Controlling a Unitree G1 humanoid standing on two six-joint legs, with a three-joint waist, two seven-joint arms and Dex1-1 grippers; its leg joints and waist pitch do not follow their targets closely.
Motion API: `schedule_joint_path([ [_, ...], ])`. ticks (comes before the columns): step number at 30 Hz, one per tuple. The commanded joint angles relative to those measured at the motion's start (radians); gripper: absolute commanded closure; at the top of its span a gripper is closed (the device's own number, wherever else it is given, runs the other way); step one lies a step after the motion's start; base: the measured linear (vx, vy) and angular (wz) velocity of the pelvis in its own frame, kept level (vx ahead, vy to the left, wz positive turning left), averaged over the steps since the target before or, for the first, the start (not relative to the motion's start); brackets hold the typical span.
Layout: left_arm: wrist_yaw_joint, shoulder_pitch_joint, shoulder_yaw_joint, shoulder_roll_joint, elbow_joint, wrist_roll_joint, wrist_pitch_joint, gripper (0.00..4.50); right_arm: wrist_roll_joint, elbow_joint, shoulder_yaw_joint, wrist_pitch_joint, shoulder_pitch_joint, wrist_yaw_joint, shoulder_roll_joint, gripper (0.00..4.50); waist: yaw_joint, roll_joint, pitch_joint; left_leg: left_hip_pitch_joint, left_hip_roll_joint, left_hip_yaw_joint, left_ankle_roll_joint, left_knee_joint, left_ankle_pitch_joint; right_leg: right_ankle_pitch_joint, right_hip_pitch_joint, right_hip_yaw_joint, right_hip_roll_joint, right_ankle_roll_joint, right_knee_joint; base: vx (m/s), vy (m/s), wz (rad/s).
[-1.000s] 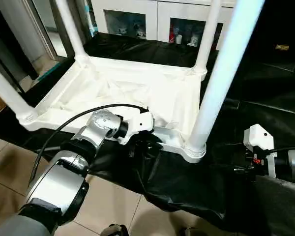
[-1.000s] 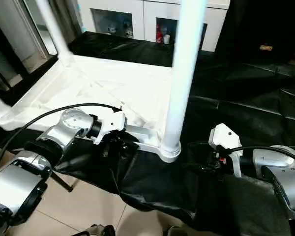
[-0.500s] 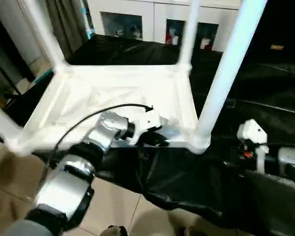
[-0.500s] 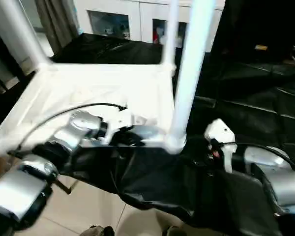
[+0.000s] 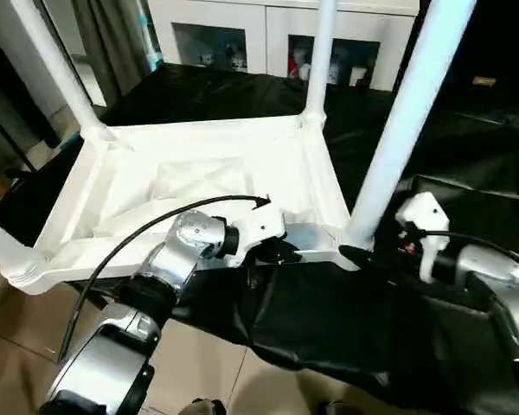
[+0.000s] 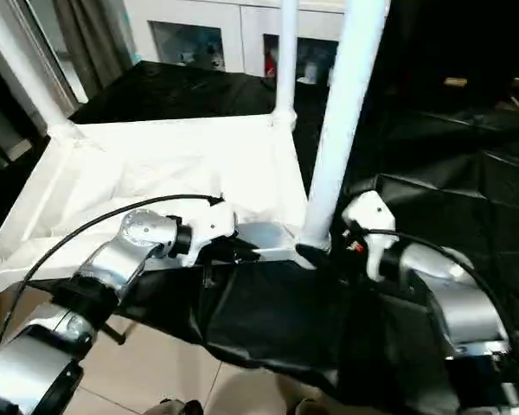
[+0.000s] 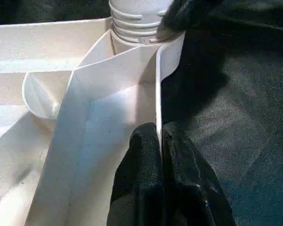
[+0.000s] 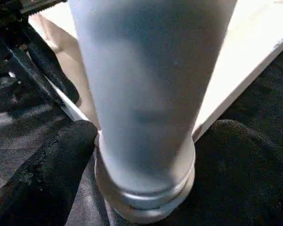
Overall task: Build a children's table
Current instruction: Rotate leg to tighten
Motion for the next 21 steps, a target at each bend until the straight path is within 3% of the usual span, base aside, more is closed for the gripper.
schedule_joint_path([
  [1,-0.046,0.038,-0.025,0.003,0.017,-0.013,0.005,4.50,-0.008,0.010,0.014,-0.023,-0.011,0.007,0.007,0.06,0.003,-0.043,-0.077,0.011,0.012,-0.007,0.107,-0.056,-0.187,-0.231,0.044,0.015,-0.026,-0.227,-0.078,0.000,0.000,0.00],
  [7,-0.081,0.029,-0.027,0.029,0.005,-0.001,0.009,4.50,-0.010,0.061,0.019,-0.053,-0.039,0.021,0.026,0.44,0.002,-0.039,-0.076,0.012,0.013,-0.007,0.101,-0.058,-0.202,-0.241,0.044,0.013,-0.026,-0.237,-0.078,0.000,0.000,0.00],
  [9,-0.085,0.026,-0.028,0.034,0.004,-0.004,0.011,4.50,-0.010,0.069,0.021,-0.063,-0.043,0.022,0.030,0.77,0.000,-0.038,-0.074,0.012,0.014,-0.007,0.096,-0.060,-0.208,-0.232,0.044,0.013,-0.026,-0.243,-0.077,0.000,0.000,0.00],
  [13,-0.093,0.028,-0.028,0.042,-0.001,-0.005,0.014,4.50,-0.009,0.073,0.029,-0.072,-0.041,0.028,0.034,0.89,0.000,-0.039,-0.073,0.014,0.014,-0.007,0.087,-0.061,-0.225,-0.250,0.044,0.015,-0.027,-0.239,-0.080,0.000,0.000,0.00],
  [14,-0.093,0.028,-0.027,0.042,0.000,-0.005,0.014,4.50,-0.009,0.074,0.030,-0.073,-0.040,0.030,0.035,1.17,0.000,-0.039,-0.073,0.014,0.014,-0.007,0.087,-0.061,-0.225,-0.250,0.044,0.015,-0.027,-0.239,-0.080,0.000,0.000,0.00],
  [17,-0.088,0.027,-0.020,0.043,0.005,-0.006,0.021,4.50,-0.014,0.078,0.033,-0.081,-0.034,0.032,0.042,1.36,0.001,-0.039,-0.074,0.012,0.014,-0.007,0.090,-0.061,-0.214,-0.234,0.045,0.015,-0.027,-0.240,-0.077,0.000,0.000,0.00],
  [21,0.020,0.007,0.012,0.016,0.039,0.001,0.058,4.50,-0.022,0.090,0.016,-0.065,-0.015,-0.058,0.093,1.64,-0.003,-0.039,-0.071,0.014,0.013,-0.007,0.079,-0.063,-0.240,-0.281,0.042,0.015,-0.027,-0.233,-0.083,0.000,0.000,0.00],
])
